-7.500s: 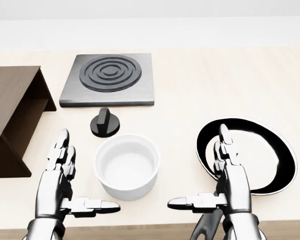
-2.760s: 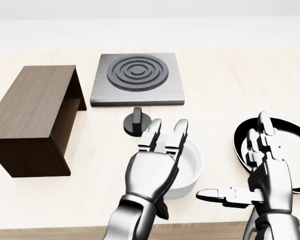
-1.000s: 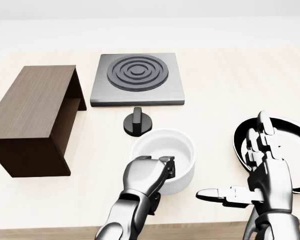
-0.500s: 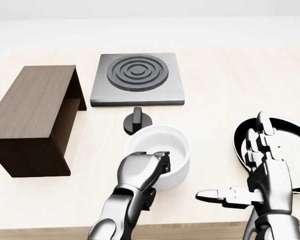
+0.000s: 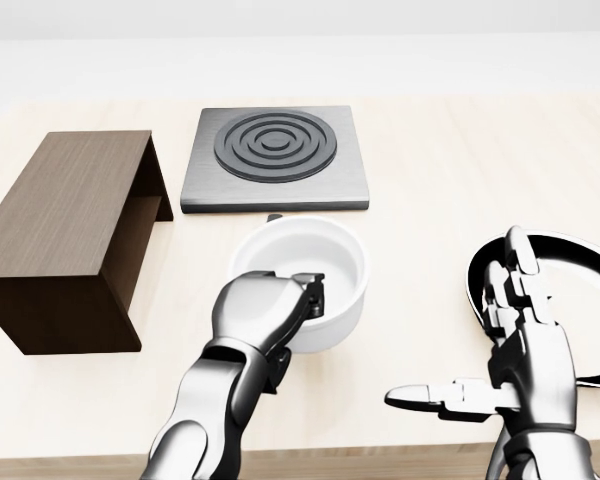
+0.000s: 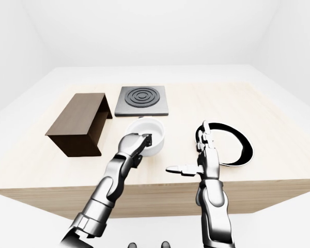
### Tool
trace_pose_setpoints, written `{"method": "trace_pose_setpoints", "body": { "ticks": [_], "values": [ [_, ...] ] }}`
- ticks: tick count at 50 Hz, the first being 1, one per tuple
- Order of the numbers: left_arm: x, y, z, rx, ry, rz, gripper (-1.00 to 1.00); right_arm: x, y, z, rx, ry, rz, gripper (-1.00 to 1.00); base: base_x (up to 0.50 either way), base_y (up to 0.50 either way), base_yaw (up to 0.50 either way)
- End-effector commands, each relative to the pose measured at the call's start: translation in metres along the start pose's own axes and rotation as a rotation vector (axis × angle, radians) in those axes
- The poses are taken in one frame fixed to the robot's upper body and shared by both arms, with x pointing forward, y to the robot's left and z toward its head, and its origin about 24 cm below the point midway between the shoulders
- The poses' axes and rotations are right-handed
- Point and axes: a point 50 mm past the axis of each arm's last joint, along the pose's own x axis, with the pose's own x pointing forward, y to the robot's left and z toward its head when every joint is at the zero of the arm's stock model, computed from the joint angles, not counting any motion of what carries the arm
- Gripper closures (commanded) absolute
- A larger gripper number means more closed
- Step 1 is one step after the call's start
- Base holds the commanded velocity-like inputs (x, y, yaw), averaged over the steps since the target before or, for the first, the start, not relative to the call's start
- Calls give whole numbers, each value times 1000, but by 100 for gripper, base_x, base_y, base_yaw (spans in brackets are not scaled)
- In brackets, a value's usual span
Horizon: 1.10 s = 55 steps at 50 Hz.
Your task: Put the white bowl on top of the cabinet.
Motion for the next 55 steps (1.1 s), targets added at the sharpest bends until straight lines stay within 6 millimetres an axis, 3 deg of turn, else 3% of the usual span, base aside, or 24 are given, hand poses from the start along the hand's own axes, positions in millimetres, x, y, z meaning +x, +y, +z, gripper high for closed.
{"method": "trace_pose_setpoints", "body": {
  "ticks": [1, 21, 55],
  "values": [
    [-3, 33, 2, 88, 2, 84, 100, -1, 3, -2, -5, 5, 9, -100, 0, 0, 0],
    [-12, 80, -8, 190, 71, 114, 100, -4, 8, -6, -15, 8, 25, -100, 0, 0, 0],
    [-37, 143, -33, 268, 208, 190, 100, -8, 10, -5, -18, 9, 36, -100, 0, 0, 0]
  ]
}}
